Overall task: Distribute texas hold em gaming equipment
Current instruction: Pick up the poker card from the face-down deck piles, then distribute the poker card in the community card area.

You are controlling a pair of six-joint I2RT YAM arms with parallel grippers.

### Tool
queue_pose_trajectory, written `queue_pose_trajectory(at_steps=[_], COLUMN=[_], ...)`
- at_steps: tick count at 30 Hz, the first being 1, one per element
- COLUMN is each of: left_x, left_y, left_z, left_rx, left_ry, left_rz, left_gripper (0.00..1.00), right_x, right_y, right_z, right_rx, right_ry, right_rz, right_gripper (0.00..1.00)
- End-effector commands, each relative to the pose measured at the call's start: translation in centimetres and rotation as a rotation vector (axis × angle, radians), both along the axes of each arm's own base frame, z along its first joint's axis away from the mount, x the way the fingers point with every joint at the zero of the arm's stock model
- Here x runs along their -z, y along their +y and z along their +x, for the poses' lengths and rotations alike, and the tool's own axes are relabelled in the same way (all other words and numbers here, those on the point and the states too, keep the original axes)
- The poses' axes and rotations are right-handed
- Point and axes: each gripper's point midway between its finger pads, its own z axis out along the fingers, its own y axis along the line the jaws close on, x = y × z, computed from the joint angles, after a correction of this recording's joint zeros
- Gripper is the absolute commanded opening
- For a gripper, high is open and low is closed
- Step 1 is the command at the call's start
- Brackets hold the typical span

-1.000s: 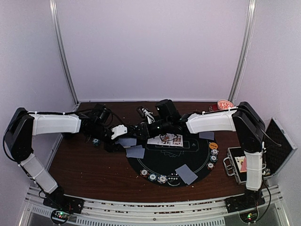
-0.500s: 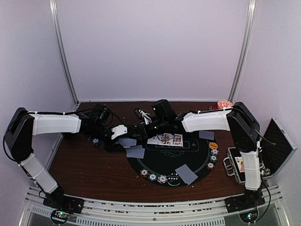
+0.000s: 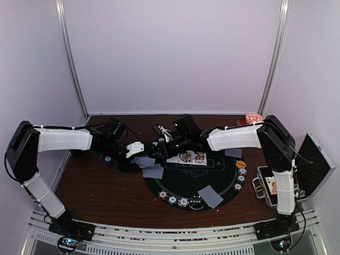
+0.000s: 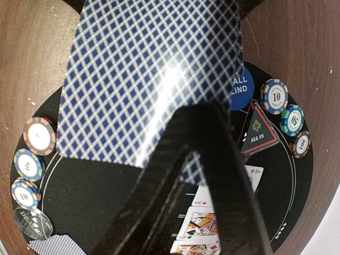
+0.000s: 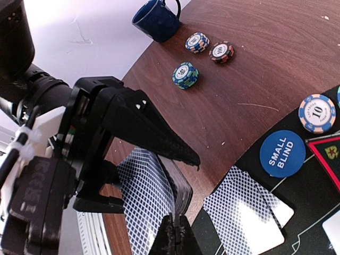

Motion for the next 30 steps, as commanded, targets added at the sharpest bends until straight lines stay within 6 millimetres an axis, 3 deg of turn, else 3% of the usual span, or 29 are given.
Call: queue_pose_trajectory(at_steps=[1, 5, 10, 15, 21, 24, 30], left_x=[-0.9, -1.0, -1.0, -0.9, -0.9, -0.9, -0.9], left_y=[-0.5, -0.5, -0.5, -0.5, -0.5, -0.5, -0.6], left_z=[0.6, 0.6, 0.8, 0.8, 0.8, 0.8, 0.9], left_rx=[0.009, 0.009, 0.002, 0.001, -0.001, -0.002, -0.001], left_ry=[-0.020, -0.022, -0.021, -0.017, -0.014, -0.013, -0.015], left_rz=[-0.021, -0.023, -0.020, -0.021, -0.023, -0.021, -0.022], left_gripper=[0.61, 0.61, 0.61, 0.61, 0.61, 0.61, 0.61], right_x=[-3.5, -4.7, -6.0, -4.0, -1.9, -1.0, 1.1], right_y=[-1.5, -3.6, -8.3, -15.6, -23.2, -26.1, -29.4], right_z=[0.4, 0.9, 2.1, 2.8, 2.2, 2.0, 1.7], right_rx=[0.050, 0.126, 0.349, 0.707, 1.039, 1.169, 1.326], right_ry=[-0.036, -0.047, -0.059, -0.080, -0.087, -0.105, -0.109], right_rz=[0.071, 0.110, 0.171, 0.159, 0.217, 0.210, 0.171], right_gripper=[0.00, 0.00, 0.00, 0.00, 0.00, 0.00, 0.00])
